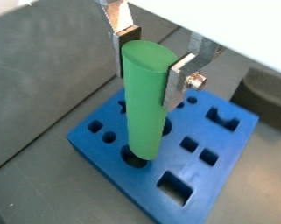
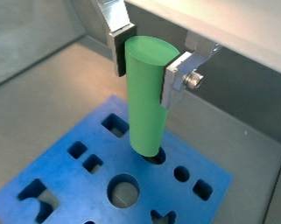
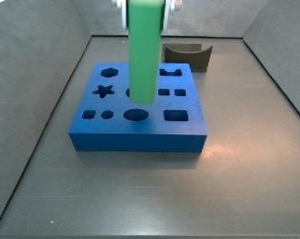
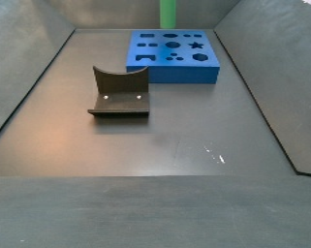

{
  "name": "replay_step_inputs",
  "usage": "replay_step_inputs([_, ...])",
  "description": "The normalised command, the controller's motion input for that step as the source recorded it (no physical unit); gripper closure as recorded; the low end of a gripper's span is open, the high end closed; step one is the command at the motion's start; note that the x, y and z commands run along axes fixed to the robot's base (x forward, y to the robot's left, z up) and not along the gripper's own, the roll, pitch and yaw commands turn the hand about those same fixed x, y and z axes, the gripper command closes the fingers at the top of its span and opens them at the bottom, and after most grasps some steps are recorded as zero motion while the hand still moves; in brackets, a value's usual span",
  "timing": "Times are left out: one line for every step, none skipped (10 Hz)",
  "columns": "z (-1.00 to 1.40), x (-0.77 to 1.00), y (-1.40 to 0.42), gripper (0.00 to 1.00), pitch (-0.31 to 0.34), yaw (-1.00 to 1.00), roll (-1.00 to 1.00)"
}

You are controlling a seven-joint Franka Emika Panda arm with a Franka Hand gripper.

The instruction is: Insert the oval object.

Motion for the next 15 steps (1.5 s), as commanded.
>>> replay_step_inputs([-0.12, -0.14, -0.07, 1.00, -0.056, 0.00, 0.12])
replay_step_inputs([-0.27, -0.15, -0.05, 1.00, -0.070, 0.00, 0.06])
replay_step_inputs([-0.29, -0.14, -0.06, 1.00, -0.054, 0.00, 0.00])
replay_step_inputs([-0.27, -0.06, -0.04, 1.00, -0.044, 0.00, -0.01])
replay_step_inputs([-0.28, 0.00, -0.02, 1.00, -0.026, 0.00, 0.00])
replay_step_inputs([-0.25, 0.03, -0.01, 1.00, 0.000, 0.00, 0.00])
replay_step_inputs([-0.29, 0.04, -0.01, 1.00, 0.000, 0.00, 0.00])
replay_step_inputs([-0.35, 0.04, -0.02, 1.00, -0.014, 0.00, 0.00])
replay_step_inputs([-0.38, 0.02, -0.05, 1.00, -0.043, 0.00, 0.00])
replay_step_inputs([-0.38, 0.03, -0.07, 1.00, -0.056, 0.00, 0.00])
replay_step_inputs([-0.40, 0.03, -0.06, 1.00, -0.057, 0.00, 0.00])
replay_step_inputs([-0.43, 0.00, -0.03, 1.00, -0.074, 0.00, 0.00])
replay_step_inputs([-0.47, 0.00, -0.02, 1.00, -0.083, 0.00, 0.00])
replay_step_inputs([-0.49, 0.07, -0.03, 1.00, -0.059, 0.00, 0.00])
replay_step_inputs([-0.50, 0.09, -0.01, 1.00, -0.047, 0.00, 0.00])
